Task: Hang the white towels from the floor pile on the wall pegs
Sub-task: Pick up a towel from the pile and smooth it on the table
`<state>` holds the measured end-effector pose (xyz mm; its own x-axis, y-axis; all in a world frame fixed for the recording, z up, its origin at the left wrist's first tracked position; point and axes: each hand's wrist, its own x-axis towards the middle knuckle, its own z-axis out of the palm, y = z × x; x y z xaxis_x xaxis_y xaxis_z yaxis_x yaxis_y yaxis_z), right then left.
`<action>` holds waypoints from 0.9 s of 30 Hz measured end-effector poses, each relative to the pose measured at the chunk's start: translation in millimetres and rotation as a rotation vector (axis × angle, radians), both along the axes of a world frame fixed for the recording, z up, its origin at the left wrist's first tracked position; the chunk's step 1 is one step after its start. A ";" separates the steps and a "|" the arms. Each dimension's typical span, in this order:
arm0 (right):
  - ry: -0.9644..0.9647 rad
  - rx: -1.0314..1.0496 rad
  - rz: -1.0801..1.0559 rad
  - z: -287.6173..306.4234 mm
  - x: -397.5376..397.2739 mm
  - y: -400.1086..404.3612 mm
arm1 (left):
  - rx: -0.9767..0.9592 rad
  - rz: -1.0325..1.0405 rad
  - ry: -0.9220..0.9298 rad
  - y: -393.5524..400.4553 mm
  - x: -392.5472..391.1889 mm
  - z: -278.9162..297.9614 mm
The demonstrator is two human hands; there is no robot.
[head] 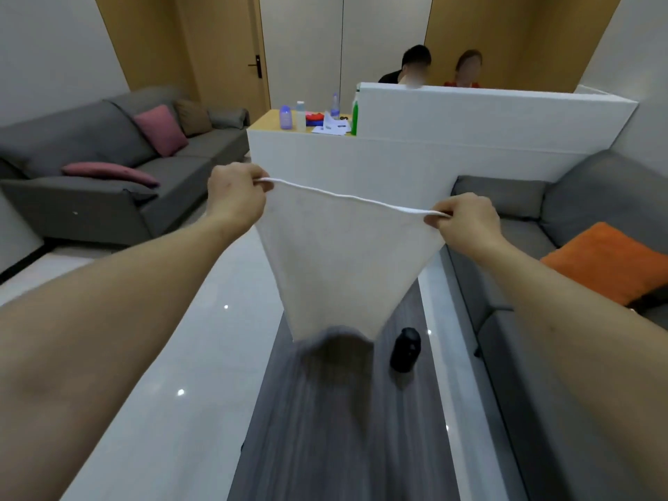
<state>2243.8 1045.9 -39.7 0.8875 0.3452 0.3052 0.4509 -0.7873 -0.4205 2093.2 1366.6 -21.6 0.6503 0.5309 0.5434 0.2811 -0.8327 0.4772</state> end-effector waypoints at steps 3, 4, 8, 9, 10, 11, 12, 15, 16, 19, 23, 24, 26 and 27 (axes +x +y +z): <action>0.062 -0.010 0.010 -32.0 -52.5 -12.1 | -0.082 -0.011 0.034 -9.2 -50.7 -42.0; 0.079 -0.011 0.007 -44.1 -71.6 -16.2 | -0.111 -0.020 0.044 -13.3 -68.9 -57.3; 0.161 0.004 -0.034 -95.6 -153.3 -34.9 | -0.182 -0.069 0.123 -33.1 -148.2 -121.6; 0.190 0.011 -0.044 -109.1 -174.1 -39.7 | -0.193 -0.071 0.149 -37.7 -168.8 -137.7; 0.213 0.015 -0.052 -122.6 -194.6 -44.5 | -0.211 -0.073 0.167 -42.1 -189.0 -153.0; 0.234 0.016 -0.059 -136.1 -215.5 -49.9 | -0.225 -0.078 0.186 -46.6 -208.6 -167.7; 0.257 0.016 -0.064 -149.9 -236.7 -55.2 | -0.231 -0.081 0.211 -51.4 -228.3 -182.5; 0.352 0.012 -0.073 -191.9 -297.9 -71.6 | -0.234 -0.081 0.302 -64.9 -285.3 -224.7; 0.380 0.007 -0.079 -206.8 -316.1 -77.4 | -0.241 -0.083 0.336 -69.2 -303.2 -238.0; 0.442 -0.018 -0.108 -250.5 -358.3 -94.1 | -0.254 -0.082 0.433 -80.2 -346.3 -275.1; 0.553 -0.027 -0.146 -299.0 -389.8 -112.3 | -0.290 -0.091 0.556 -92.8 -378.0 -317.1; 0.576 -0.036 -0.153 -307.9 -393.5 -115.7 | -0.304 -0.100 0.587 -95.3 -381.5 -325.1; 0.609 -0.058 -0.160 -320.8 -392.7 -119.9 | -0.336 -0.118 0.641 -99.1 -382.3 -338.0; 0.620 -0.065 -0.164 -325.2 -388.2 -120.8 | -0.350 -0.121 0.667 -100.1 -379.5 -342.6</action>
<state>1855.7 925.1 -364.9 0.9353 0.1904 -0.2984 0.0107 -0.8579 -0.5137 1713.7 1266.5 -364.3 0.8464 0.5039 -0.1722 0.5188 -0.7073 0.4801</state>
